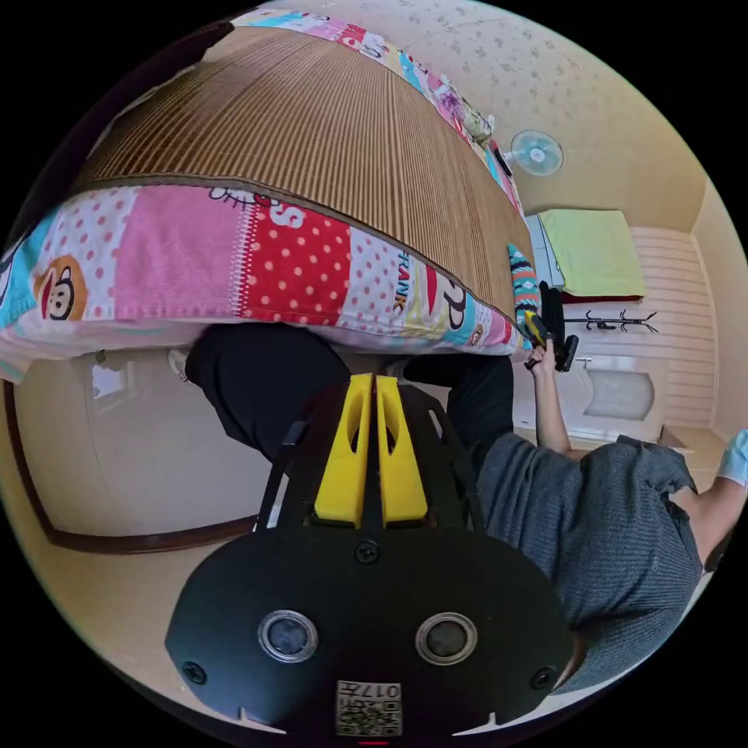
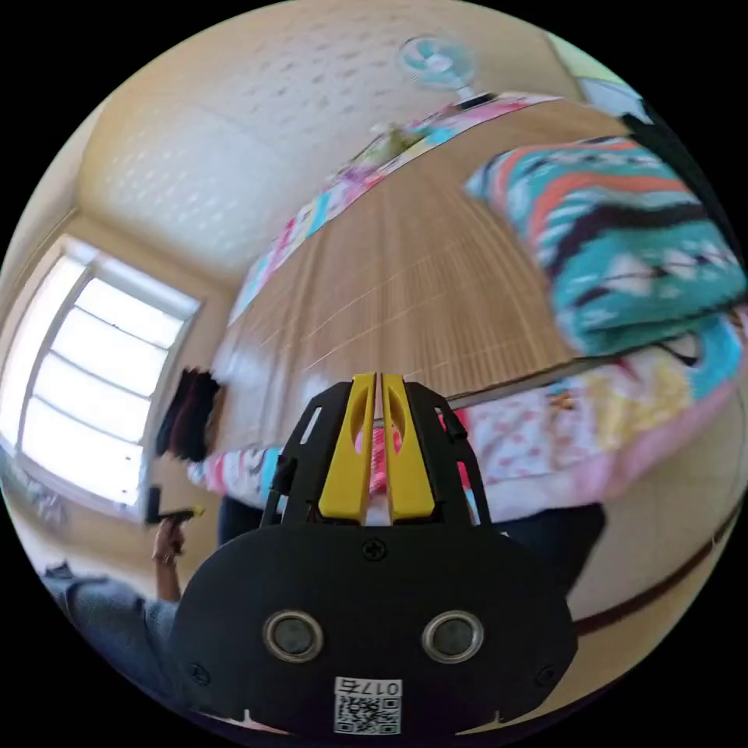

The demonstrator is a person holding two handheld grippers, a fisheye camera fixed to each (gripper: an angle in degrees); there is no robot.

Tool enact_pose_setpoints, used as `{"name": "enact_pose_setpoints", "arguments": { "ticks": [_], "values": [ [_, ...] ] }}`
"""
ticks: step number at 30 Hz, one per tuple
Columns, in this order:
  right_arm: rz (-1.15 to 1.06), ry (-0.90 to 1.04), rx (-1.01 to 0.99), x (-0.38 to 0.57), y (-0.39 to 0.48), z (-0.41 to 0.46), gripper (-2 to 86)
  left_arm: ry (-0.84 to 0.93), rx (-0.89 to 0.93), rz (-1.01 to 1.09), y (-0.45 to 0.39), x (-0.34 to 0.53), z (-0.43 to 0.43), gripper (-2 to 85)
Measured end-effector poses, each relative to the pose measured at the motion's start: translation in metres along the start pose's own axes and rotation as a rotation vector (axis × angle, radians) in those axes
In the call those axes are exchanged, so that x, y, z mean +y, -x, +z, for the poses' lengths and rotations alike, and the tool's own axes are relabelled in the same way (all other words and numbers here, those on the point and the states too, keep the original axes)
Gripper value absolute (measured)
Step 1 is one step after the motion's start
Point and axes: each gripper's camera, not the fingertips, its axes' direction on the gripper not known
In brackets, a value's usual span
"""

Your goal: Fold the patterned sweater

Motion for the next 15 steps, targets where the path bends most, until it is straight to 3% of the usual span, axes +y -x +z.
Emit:
{"name": "enact_pose_setpoints", "arguments": {
  "ticks": [4, 6, 10, 12, 15],
  "values": [
    [0.106, -0.17, 0.202, -0.027, -0.037, -0.02, 11.6, -0.044, 0.008, 0.062, -0.039, -0.023, -0.005, -1.0],
    [0.131, 0.065, 0.093, -0.048, -0.056, 0.031, 10.4, -0.076, 0.058, 0.106, -0.06, -0.041, -0.003, -1.0],
    [0.035, 0.063, -0.064, -0.037, -0.029, 0.046, 6.1, -0.083, 0.186, 0.147, -0.085, -0.069, 0.013, -1.0],
    [-0.035, 0.134, -0.277, -0.019, 0.001, 0.06, 4.3, -0.071, 0.248, 0.184, -0.103, -0.087, 0.03, -1.0],
    [-0.107, 0.233, -0.442, 0.02, 0.048, 0.084, 3.4, -0.016, 0.284, 0.206, -0.125, -0.112, 0.058, -1.0]
  ]
}}
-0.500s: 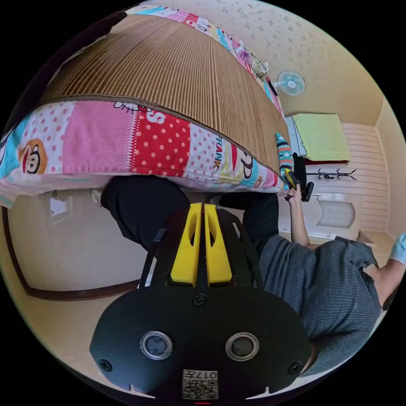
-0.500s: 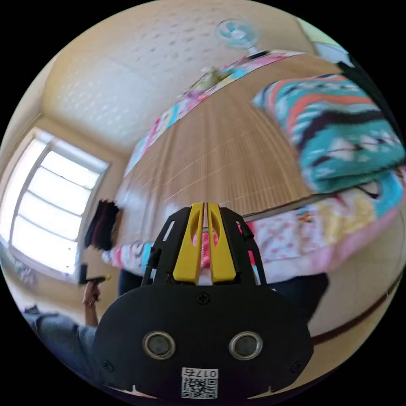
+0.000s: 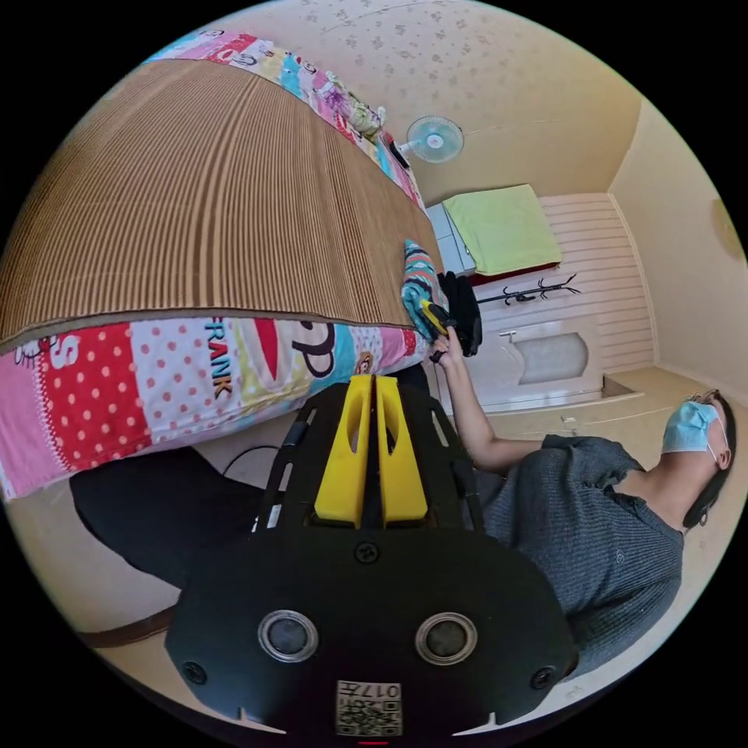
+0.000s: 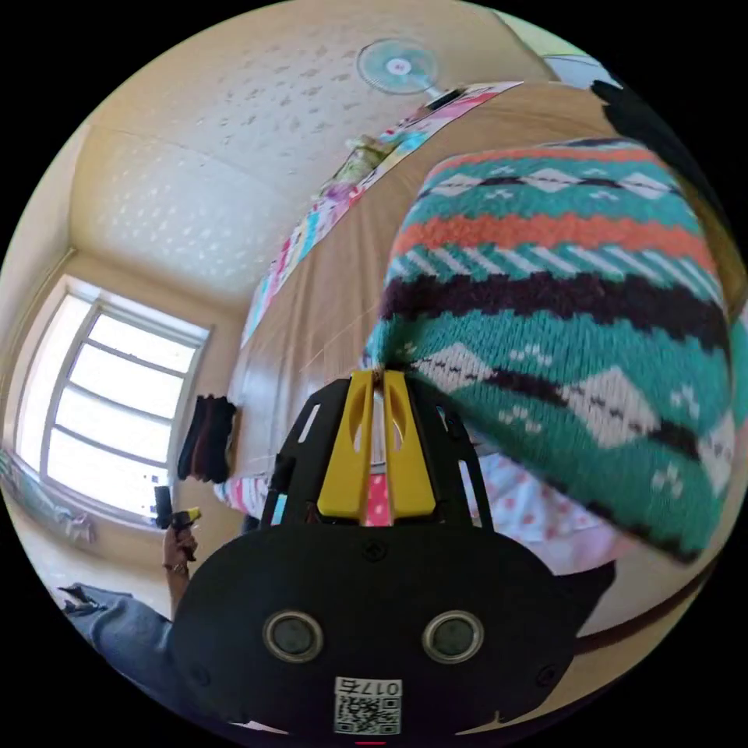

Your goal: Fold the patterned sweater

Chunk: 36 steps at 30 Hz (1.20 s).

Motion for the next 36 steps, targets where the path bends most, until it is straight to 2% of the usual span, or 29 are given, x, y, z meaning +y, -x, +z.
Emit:
{"name": "enact_pose_setpoints", "arguments": {
  "ticks": [4, 5, 8, 9, 11, 13, 15, 16, 17, 19, 21, 23, 25, 27, 28, 30, 31, 33, 35, 36],
  "values": [
    [-0.08, 0.208, -0.185, 0.03, 0.047, 0.058, 2.9, 0.138, 0.035, 0.03, -0.015, -0.029, 0.044, -1.0],
    [-0.125, 0.315, -0.215, 0.039, 0.066, 0.076, 2.8, 0.201, 0.025, 0.031, -0.019, -0.036, 0.059, -1.0],
    [-0.24, 0.57, -0.206, 0.054, 0.1, 0.094, 2.6, 0.33, -0.103, 0.023, -0.027, -0.046, 0.084, -1.0],
    [-0.252, 0.588, -0.214, 0.056, 0.105, 0.086, 2.4, 0.374, -0.188, 0.017, -0.03, -0.047, 0.089, -1.0],
    [-0.276, 0.495, -0.238, 0.055, 0.108, 0.054, 2.2, 0.43, -0.319, 0.007, -0.032, -0.046, 0.094, -1.0],
    [-0.274, 0.357, -0.163, 0.051, 0.101, 0.016, 2.4, 0.465, -0.407, 0.0, -0.033, -0.043, 0.096, -1.0],
    [-0.21, 0.126, 0.081, 0.044, 0.078, -0.033, 3.9, 0.485, -0.417, -0.023, -0.03, -0.041, 0.098, -1.0],
    [-0.184, 0.071, 0.139, 0.043, 0.071, -0.043, 4.8, 0.484, -0.411, -0.027, -0.029, -0.042, 0.098, -0.9],
    [-0.129, -0.017, 0.214, 0.041, 0.056, -0.058, 6.5, 0.476, -0.395, -0.024, -0.029, -0.044, 0.1, -0.9],
    [-0.102, -0.064, 0.211, 0.035, 0.033, -0.062, 8.2, 0.449, -0.355, -0.006, -0.03, -0.049, 0.103, -0.7],
    [-0.132, 0.068, 0.119, 0.025, 0.01, -0.03, 8.1, 0.384, -0.265, 0.023, -0.035, -0.062, 0.106, 0.1],
    [-0.135, -0.006, 0.088, 0.033, 0.011, -0.026, 7.5, 0.309, -0.17, 0.044, -0.042, -0.072, 0.104, 1.8],
    [-0.243, -0.03, -0.04, 0.041, 0.032, -0.026, 6.9, 0.221, -0.07, 0.065, -0.048, -0.082, 0.099, 3.8],
    [-0.386, 0.086, -0.327, 0.048, 0.068, -0.008, 6.2, 0.065, 0.062, 0.089, -0.054, -0.093, 0.086, 4.8],
    [-0.429, 0.141, -0.382, 0.051, 0.079, 0.0, 6.1, 0.026, 0.096, 0.09, -0.054, -0.096, 0.082, 5.0],
    [-0.606, 0.395, -0.435, 0.073, 0.127, 0.039, 5.6, -0.085, 0.203, 0.101, -0.055, -0.108, 0.072, 8.5],
    [-0.646, 0.449, -0.419, 0.081, 0.138, 0.048, 5.5, -0.101, 0.205, 0.101, -0.055, -0.111, 0.07, 9.5],
    [-0.774, 0.577, -0.307, 0.118, 0.168, 0.08, 4.6, -0.12, 0.069, 0.028, -0.048, -0.124, 0.067, 14.2],
    [-0.802, 0.605, -0.269, 0.139, 0.174, 0.093, 4.0, -0.108, -0.01, -0.057, -0.035, -0.13, 0.067, 20.3],
    [-0.783, 0.601, -0.278, 0.146, 0.173, 0.097, 3.8, -0.116, 0.006, -0.089, -0.023, -0.129, 0.067, 20.1]
  ]
}}
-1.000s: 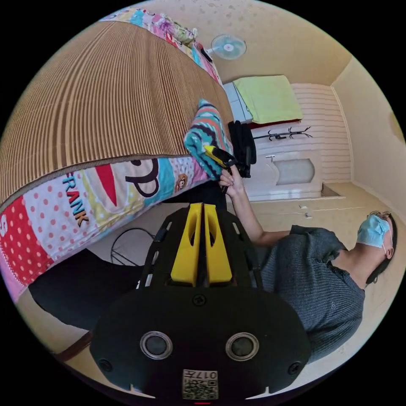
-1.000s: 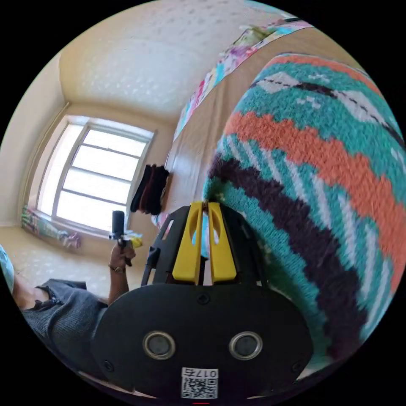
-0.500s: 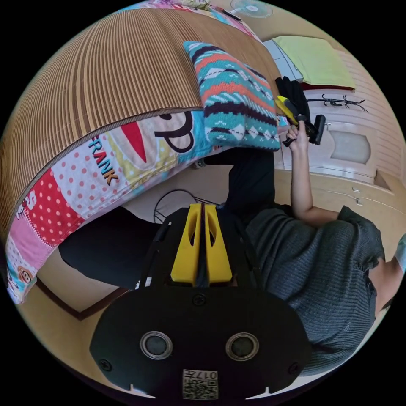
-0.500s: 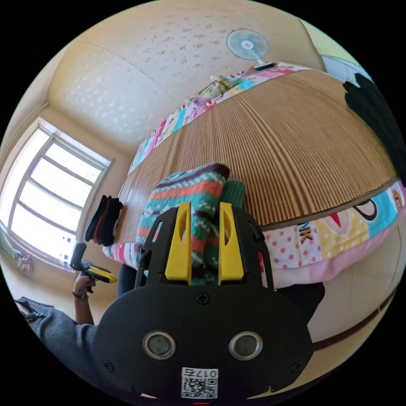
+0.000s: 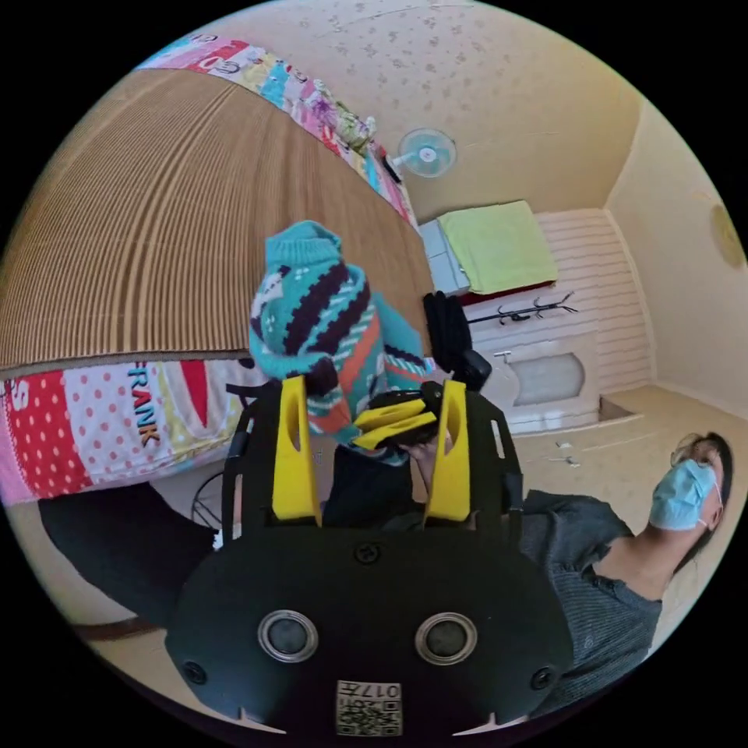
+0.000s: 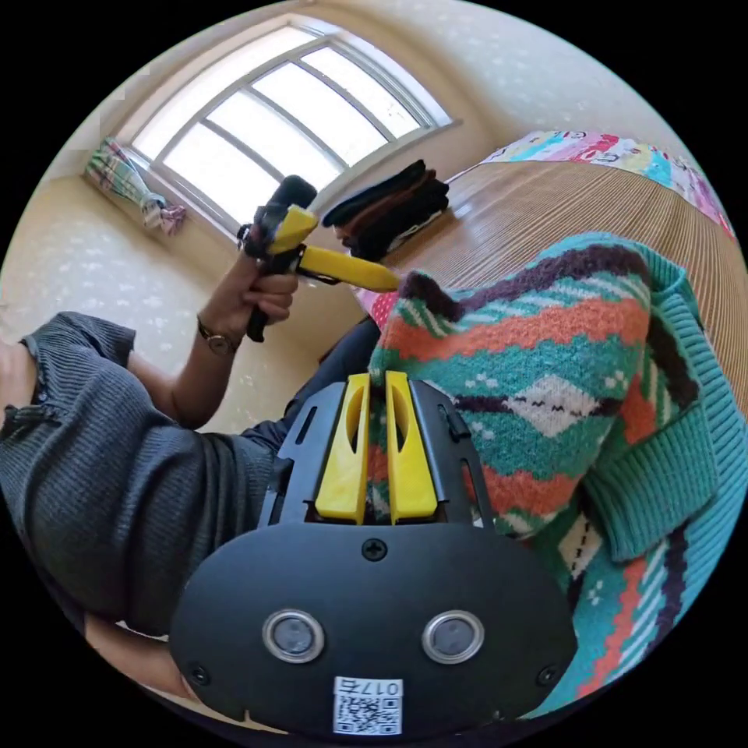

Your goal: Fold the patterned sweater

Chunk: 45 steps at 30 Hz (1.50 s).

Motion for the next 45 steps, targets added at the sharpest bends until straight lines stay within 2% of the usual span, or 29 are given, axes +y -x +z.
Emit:
{"name": "enact_pose_setpoints", "arguments": {
  "ticks": [2, 6, 8, 10, 13, 15, 25, 28, 31, 33, 36, 40, 42, 45],
  "values": [
    [0.034, -0.043, -0.062, 0.008, -0.003, 0.002, 3.6, -0.045, 0.032, -0.034, 0.018, 0.005, -0.005, 18.2],
    [0.018, -0.08, -0.19, 0.025, -0.008, -0.004, 3.5, -0.147, 0.123, -0.089, 0.062, 0.02, -0.015, 6.3],
    [-0.012, -0.079, -0.22, 0.03, -0.008, -0.008, 3.4, -0.225, 0.138, -0.134, 0.075, 0.026, -0.024, 6.6],
    [-0.022, -0.094, -0.25, 0.036, -0.009, -0.013, 3.3, -0.254, 0.092, -0.175, 0.084, 0.028, -0.031, 11.2],
    [-0.011, -0.099, -0.267, 0.044, -0.014, -0.015, 3.2, -0.182, 0.111, -0.2, 0.094, 0.019, -0.025, 12.9],
    [-0.017, -0.074, -0.239, 0.048, -0.014, -0.014, 3.1, -0.059, 0.104, -0.245, 0.1, 0.01, -0.009, 14.4],
    [-0.033, -0.037, -0.19, 0.057, -0.024, -0.02, 2.9, 0.026, -0.094, -0.242, 0.103, -0.007, -0.021, 18.7],
    [-0.059, -0.032, -0.19, 0.056, -0.027, -0.024, 2.9, 0.027, 0.052, -0.227, 0.116, -0.008, -0.021, 16.9],
    [-0.1, -0.04, -0.229, 0.052, -0.028, -0.028, 2.9, 0.007, 0.356, -0.231, 0.14, -0.003, -0.011, 14.5],
    [-0.154, -0.04, -0.304, 0.045, -0.025, -0.029, 2.9, 0.004, 0.801, -0.184, 0.155, 0.002, 0.014, 10.6],
    [-0.196, -0.051, -0.383, 0.034, -0.022, -0.033, 2.7, 0.052, 1.123, -0.063, 0.144, 0.008, 0.038, 8.5],
    [-0.17, -0.1, -0.521, 0.029, -0.031, -0.05, 2.2, 0.011, 1.192, 0.129, 0.116, 0.013, 0.029, 7.2],
    [-0.108, -0.199, -0.596, 0.039, -0.047, -0.071, 1.9, -0.04, 1.184, 0.243, 0.103, 0.014, 0.011, 6.6],
    [0.05, -0.283, -0.53, 0.063, -0.078, -0.099, 1.1, -0.124, 1.095, 0.298, 0.099, 0.015, -0.016, 6.4]
  ]
}}
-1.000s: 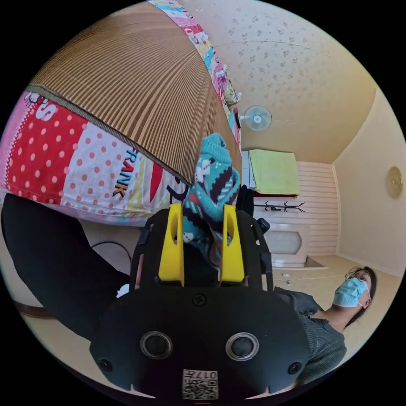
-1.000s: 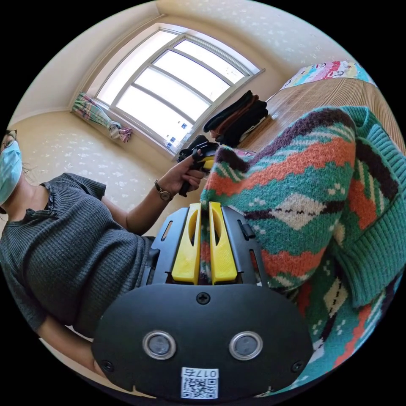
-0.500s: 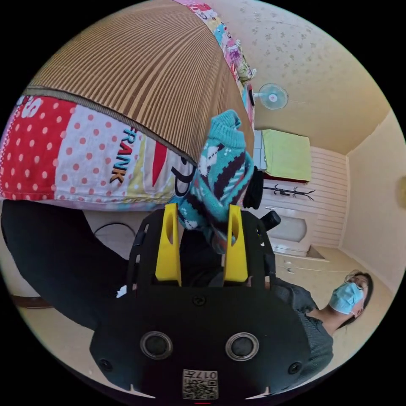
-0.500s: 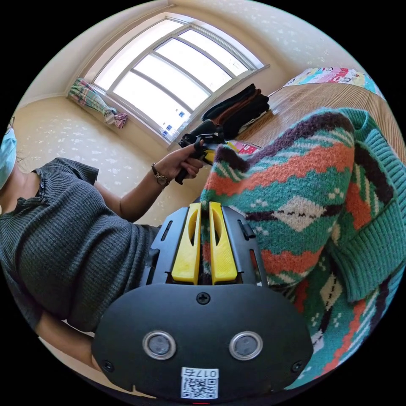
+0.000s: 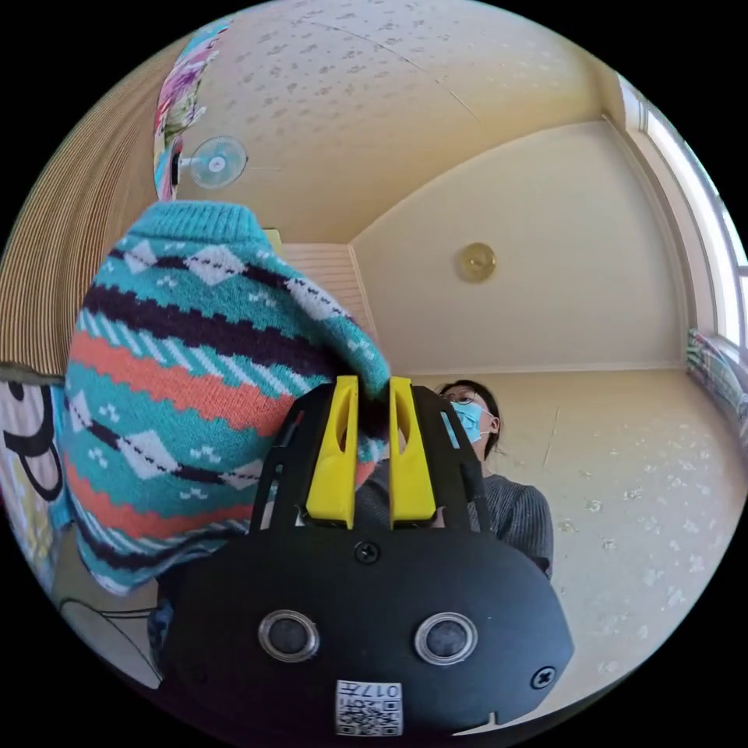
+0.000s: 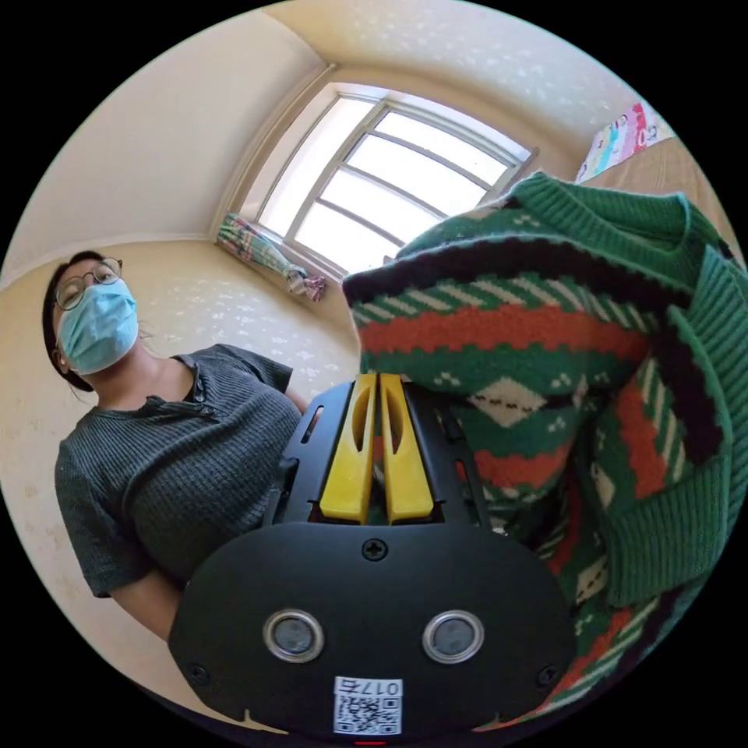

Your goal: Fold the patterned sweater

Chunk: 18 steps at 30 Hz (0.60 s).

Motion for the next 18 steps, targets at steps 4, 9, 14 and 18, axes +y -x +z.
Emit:
{"name": "enact_pose_setpoints", "arguments": {
  "ticks": [4, 9, 14, 18],
  "values": [
    [0.181, -0.017, 0.232, 0.025, -0.012, -0.046, 0.8, 0.071, -0.146, 0.097, -0.031, -0.005, 0.011, 5.7],
    [0.173, -0.174, 0.439, 0.052, 0.015, -0.092, 0.9, 0.138, -0.376, 0.387, -0.096, -0.007, 0.056, 5.1],
    [-0.069, -0.447, 0.533, 0.067, 0.064, -0.104, 1.3, 0.144, -0.183, 0.643, -0.145, 0.002, 0.097, 5.0],
    [-0.236, -0.512, 0.634, 0.071, 0.089, -0.085, 3.4, 0.279, 0.114, 0.77, -0.18, 0.015, 0.152, 5.0]
  ]
}}
